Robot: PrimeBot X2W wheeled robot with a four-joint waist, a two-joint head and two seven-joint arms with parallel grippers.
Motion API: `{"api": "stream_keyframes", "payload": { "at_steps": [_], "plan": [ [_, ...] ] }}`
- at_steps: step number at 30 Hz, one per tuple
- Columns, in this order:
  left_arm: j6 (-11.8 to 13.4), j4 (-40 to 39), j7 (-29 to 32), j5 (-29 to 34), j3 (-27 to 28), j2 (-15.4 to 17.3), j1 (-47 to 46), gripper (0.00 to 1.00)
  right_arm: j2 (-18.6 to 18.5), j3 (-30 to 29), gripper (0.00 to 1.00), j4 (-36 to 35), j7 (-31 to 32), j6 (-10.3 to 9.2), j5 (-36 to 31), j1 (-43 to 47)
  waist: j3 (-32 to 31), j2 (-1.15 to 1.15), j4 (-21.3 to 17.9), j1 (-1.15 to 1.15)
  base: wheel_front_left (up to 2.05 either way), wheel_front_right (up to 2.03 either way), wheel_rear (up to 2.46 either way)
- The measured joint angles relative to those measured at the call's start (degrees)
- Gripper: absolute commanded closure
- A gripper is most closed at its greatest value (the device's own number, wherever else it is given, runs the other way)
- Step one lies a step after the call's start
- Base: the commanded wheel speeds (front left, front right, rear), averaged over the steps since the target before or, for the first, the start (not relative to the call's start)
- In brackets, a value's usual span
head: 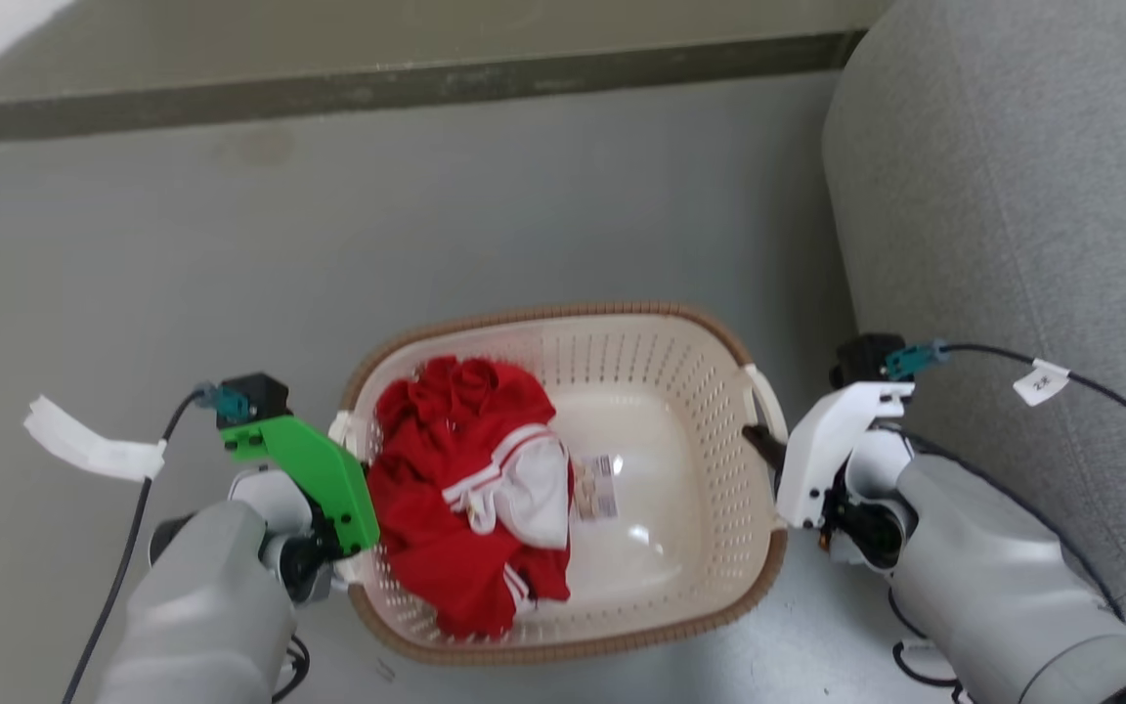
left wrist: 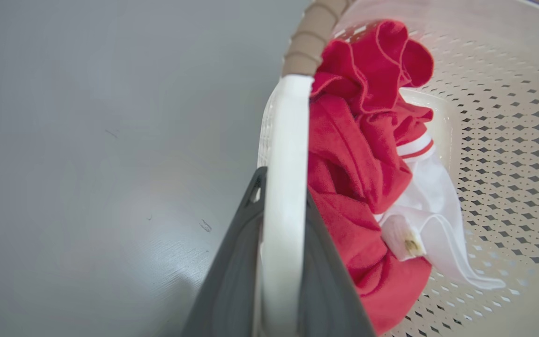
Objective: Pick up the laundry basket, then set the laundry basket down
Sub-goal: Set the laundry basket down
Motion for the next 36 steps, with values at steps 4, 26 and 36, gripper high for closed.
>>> {"api": "stream_keyframes", "payload": {
  "at_steps": [4,26,36],
  "plan": [
    [0.15,-0.59,-1.44,0.48,-0.01,-0.03,-1.84,1.0,-0.66,0.35,1.0,-0.62,-1.83,0.0,-0.55,-1.79,2.66,0.0,0.11,0.0,0.0,0.0,0.0],
    [2.08,-2.03,-10.14,3.31,-0.48,-0.32,-11.73,1.0,-2.22,1.35,1.0,-0.9,-10.55,0.0,-3.53,-11.66,20.08,0.0,0.95,0.01,0.0,0.0,0.0],
    [2.48,-1.96,-13.19,4.71,-0.57,-0.14,-14.74,1.0,-2.26,1.53,1.0,-0.25,-12.79,0.0,-4.05,-15.01,25.81,0.0,0.94,0.01,0.0,0.0,0.0]
  ]
}}
